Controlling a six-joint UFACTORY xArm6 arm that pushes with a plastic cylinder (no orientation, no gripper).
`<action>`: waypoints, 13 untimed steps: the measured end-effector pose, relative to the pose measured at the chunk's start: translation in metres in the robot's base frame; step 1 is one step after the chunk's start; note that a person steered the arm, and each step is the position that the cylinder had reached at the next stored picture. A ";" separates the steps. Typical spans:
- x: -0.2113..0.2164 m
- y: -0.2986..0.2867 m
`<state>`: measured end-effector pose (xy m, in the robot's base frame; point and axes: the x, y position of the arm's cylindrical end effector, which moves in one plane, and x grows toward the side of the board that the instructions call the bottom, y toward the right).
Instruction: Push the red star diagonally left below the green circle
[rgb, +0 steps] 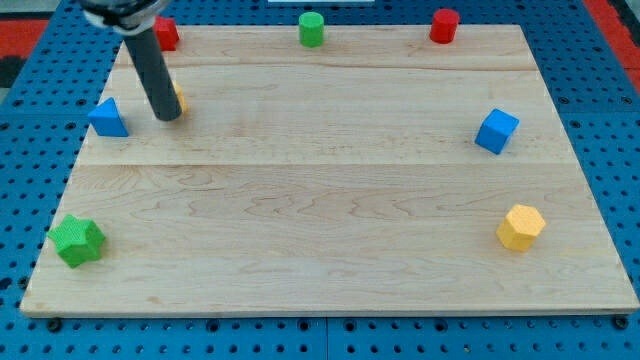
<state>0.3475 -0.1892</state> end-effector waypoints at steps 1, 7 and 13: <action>-0.021 0.000; -0.019 -0.063; -0.147 -0.015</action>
<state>0.2005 -0.2043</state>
